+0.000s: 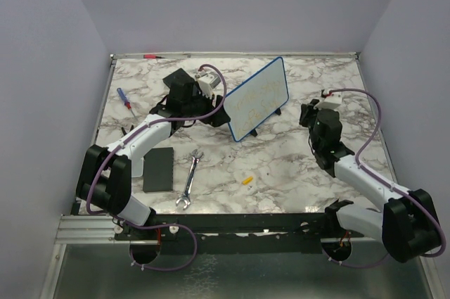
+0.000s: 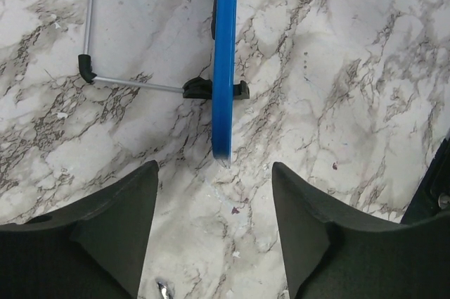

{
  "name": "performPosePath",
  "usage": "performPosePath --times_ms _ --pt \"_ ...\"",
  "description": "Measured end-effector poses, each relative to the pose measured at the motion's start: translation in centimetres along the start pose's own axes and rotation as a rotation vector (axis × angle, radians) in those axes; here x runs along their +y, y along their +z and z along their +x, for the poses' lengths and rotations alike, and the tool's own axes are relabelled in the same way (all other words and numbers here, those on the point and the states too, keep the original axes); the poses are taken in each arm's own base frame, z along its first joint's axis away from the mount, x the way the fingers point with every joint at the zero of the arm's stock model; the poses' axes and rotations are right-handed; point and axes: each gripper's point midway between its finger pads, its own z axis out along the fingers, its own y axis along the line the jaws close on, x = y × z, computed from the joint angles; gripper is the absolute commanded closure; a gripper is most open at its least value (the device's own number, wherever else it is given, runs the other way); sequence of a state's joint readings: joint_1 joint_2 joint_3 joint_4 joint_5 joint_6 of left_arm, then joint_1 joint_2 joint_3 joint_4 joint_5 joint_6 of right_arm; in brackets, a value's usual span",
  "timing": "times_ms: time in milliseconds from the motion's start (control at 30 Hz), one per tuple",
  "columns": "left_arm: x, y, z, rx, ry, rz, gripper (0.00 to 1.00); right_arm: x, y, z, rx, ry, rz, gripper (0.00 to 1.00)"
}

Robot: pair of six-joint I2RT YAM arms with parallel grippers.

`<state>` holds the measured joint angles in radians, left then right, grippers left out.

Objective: Write a sentence on the whiteboard
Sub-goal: Write a sentence on the whiteboard, then close the whiteboard marker at the center of the board.

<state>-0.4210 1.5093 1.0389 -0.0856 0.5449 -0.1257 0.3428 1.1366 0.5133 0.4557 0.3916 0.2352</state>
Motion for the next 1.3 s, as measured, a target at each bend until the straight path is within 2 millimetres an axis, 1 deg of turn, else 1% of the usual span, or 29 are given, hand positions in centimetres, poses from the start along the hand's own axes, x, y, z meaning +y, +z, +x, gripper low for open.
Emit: performPosePath --times_ms 100,200,300,433,500,600,667,733,767,833,900,967,1100,1200,1267,1300 --pt "0.0 -0.1 0.1 0.006 0.009 -0.002 0.25 0.0 -0.6 -0.5 -0.004 0.004 -0.007 0.99" --pt "0.1 -0.4 0.0 0.001 0.018 -0.018 0.23 0.2 -1.3 -1.0 -0.007 0.017 -0.028 0.99" --pt "0.1 -1.3 -0.9 -0.029 0.041 -0.048 0.22 0.4 -2.1 -1.2 0.004 0.029 -0.049 0.99" --pt "0.1 -2.9 -2.6 -0.090 0.075 -0.103 0.22 0.6 -3.4 -1.3 0.029 0.049 -0.073 0.99" --pt "0.3 -3.7 -3.0 -0.114 0.083 -0.140 0.22 0.6 -4.1 -1.5 0.035 0.060 -0.085 0.99" --pt "0.7 -4.9 -2.5 -0.137 0.086 -0.197 0.23 0.8 -5.1 -1.9 0.038 0.086 -0.107 0.99" --pt "1.0 -5.7 -1.5 -0.141 0.085 -0.239 0.23 1.0 -5.7 -2.0 0.044 0.102 -0.126 0.99" --pt "0.6 -6.2 -0.2 -0.135 0.091 -0.268 0.24 1.3 -6.3 -1.8 0.060 0.110 -0.149 0.99" --pt "0.2 -6.2 0.5 -0.130 0.098 -0.271 0.24 1.4 -6.6 -1.6 0.072 0.113 -0.162 0.99" --pt "-1.7 -6.1 1.8 -0.119 0.128 -0.262 0.27 1.8 -7.1 -1.1 0.102 0.118 -0.186 0.99" --pt "-4.6 -5.6 2.9 -0.108 0.164 -0.216 0.29 2.1 -7.6 -0.5 0.134 0.124 -0.212 0.99" --pt "-6.7 -5.2 3.8 -0.097 0.185 -0.182 0.30 2.4 -8.2 0.0 0.163 0.133 -0.234 0.99" --pt "-9.8 -4.2 6.2 -0.059 0.202 -0.155 0.32 2.7 -9.3 0.6 0.201 0.152 -0.264 0.99" --pt "-12.5 -2.9 9.0 -0.001 0.239 -0.114 0.32 2.9 -10.2 0.2 0.198 0.171 -0.289 0.99" --pt "-13.6 -2.0 11.2 0.052 0.263 -0.096 0.32 3.1 -10.8 -0.2 0.187 0.182 -0.311 0.99" --pt "-13.8 -1.6 12.0 0.074 0.271 -0.092 0.32 3.2 -11.1 -0.4 0.183 0.186 -0.320 0.99"
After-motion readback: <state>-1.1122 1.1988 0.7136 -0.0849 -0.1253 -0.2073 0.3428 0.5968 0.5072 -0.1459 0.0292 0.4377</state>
